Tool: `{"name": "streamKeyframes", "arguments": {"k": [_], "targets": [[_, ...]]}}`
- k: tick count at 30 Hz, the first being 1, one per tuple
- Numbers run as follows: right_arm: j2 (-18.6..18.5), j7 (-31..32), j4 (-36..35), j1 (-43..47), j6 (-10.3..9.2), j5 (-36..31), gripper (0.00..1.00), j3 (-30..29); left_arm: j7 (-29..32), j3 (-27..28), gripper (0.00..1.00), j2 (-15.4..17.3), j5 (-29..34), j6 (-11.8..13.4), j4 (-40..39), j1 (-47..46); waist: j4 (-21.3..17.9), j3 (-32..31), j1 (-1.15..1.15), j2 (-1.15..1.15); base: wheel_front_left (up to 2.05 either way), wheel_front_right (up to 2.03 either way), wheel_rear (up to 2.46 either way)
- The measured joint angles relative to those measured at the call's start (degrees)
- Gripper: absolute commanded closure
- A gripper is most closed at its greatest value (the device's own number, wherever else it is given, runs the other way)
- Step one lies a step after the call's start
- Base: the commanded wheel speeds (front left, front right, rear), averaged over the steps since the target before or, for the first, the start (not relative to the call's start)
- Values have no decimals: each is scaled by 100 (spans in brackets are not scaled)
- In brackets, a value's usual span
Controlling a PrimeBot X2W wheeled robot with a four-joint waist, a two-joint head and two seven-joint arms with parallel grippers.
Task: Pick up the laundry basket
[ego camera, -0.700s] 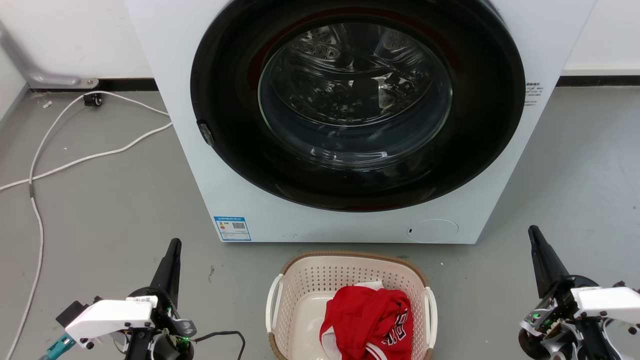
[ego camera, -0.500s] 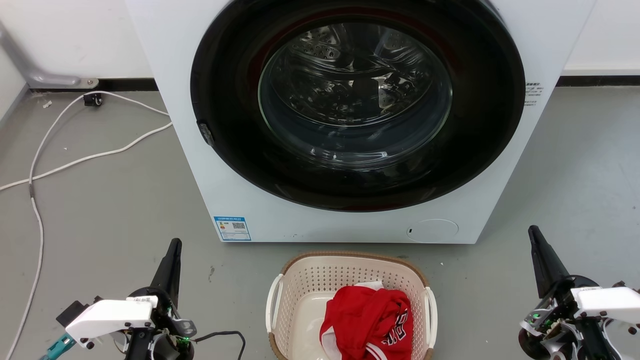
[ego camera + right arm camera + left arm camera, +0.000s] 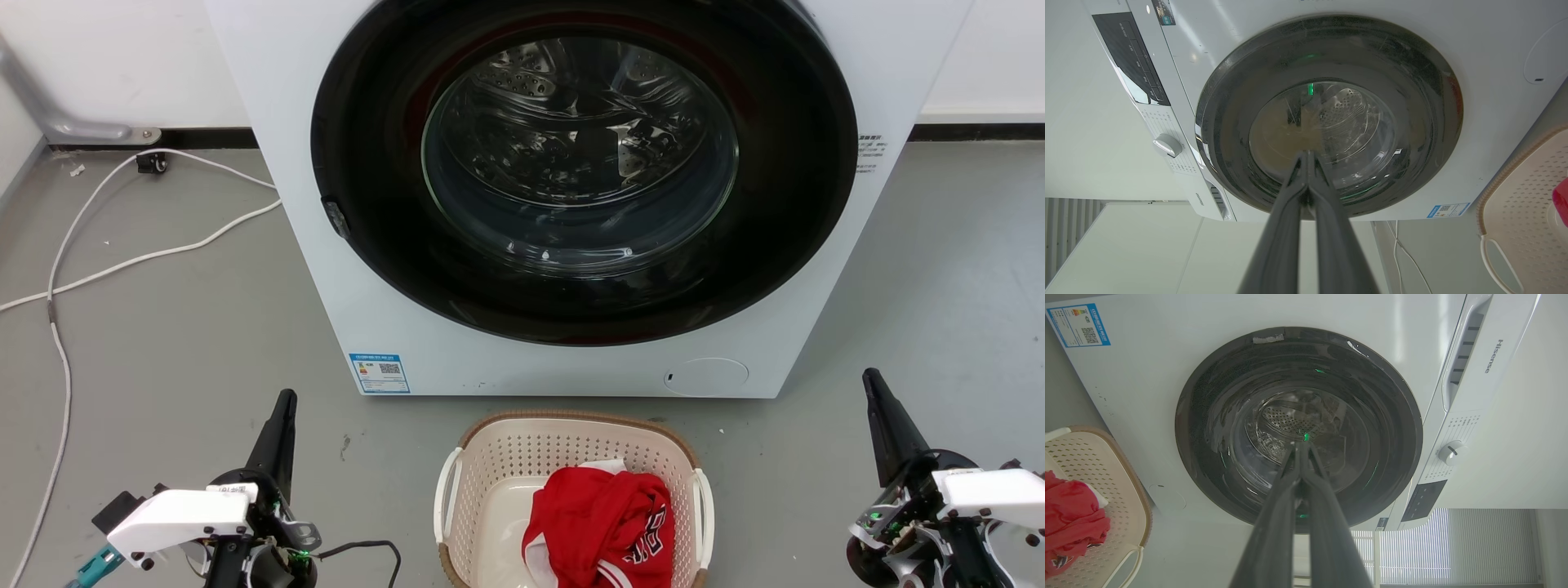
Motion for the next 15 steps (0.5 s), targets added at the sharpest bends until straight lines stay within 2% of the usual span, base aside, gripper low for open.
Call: {"name": "streamKeyframes", "arguments": {"k": [15], "targets": [[3, 1, 0, 0, 0, -1, 100, -4, 5, 5, 100, -3, 1, 0, 1, -1, 0, 0, 0, 0, 0, 0, 0]]}}
